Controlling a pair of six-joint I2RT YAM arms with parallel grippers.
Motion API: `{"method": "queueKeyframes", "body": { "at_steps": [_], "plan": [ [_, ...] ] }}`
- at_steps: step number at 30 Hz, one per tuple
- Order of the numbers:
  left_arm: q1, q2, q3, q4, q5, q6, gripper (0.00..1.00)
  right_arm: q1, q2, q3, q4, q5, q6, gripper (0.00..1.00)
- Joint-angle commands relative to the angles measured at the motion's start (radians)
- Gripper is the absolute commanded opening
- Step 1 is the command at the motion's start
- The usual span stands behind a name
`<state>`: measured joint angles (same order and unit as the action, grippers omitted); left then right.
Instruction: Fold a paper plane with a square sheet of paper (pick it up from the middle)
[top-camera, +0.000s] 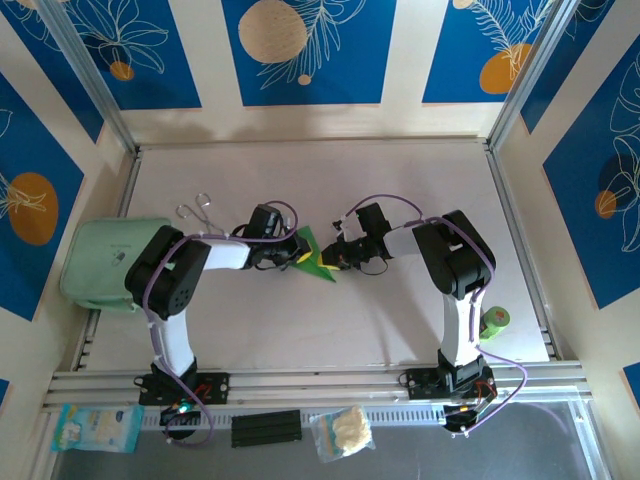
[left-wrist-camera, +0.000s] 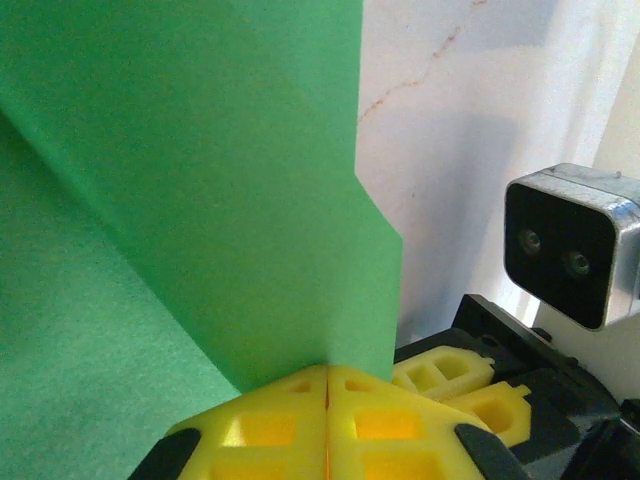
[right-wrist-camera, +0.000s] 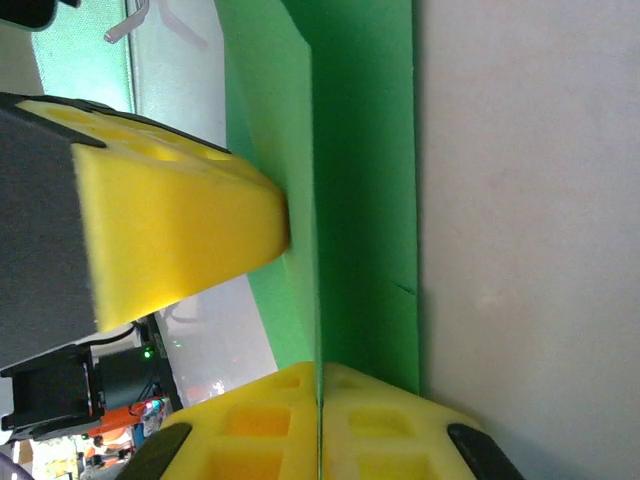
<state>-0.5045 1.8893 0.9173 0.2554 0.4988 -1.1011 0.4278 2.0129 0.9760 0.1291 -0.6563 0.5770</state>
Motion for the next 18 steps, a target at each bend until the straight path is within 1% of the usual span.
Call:
{"method": "queueKeyframes", "body": {
  "at_steps": [1, 4, 8, 18],
  "plan": [
    [0.004, 0.019, 0.017, 0.025, 0.021, 0.006, 0.09, -0.007, 0.06, -0.004, -0.081, 0.077, -0.013, 0.11],
    [0.004, 0.022, 0.018, 0.024, 0.021, 0.007, 0.09, -0.009, 0.063, -0.002, -0.086, 0.075, -0.014, 0.11],
    [0.004, 0.025, 0.017, 0.027, 0.021, 0.004, 0.1, -0.009, 0.068, 0.003, -0.098, 0.078, -0.016, 0.07],
    [0.007, 0.01, 0.019, 0.031, 0.017, 0.01, 0.12, -0.015, 0.083, 0.018, -0.126, 0.085, -0.018, 0.05]
  ]
}}
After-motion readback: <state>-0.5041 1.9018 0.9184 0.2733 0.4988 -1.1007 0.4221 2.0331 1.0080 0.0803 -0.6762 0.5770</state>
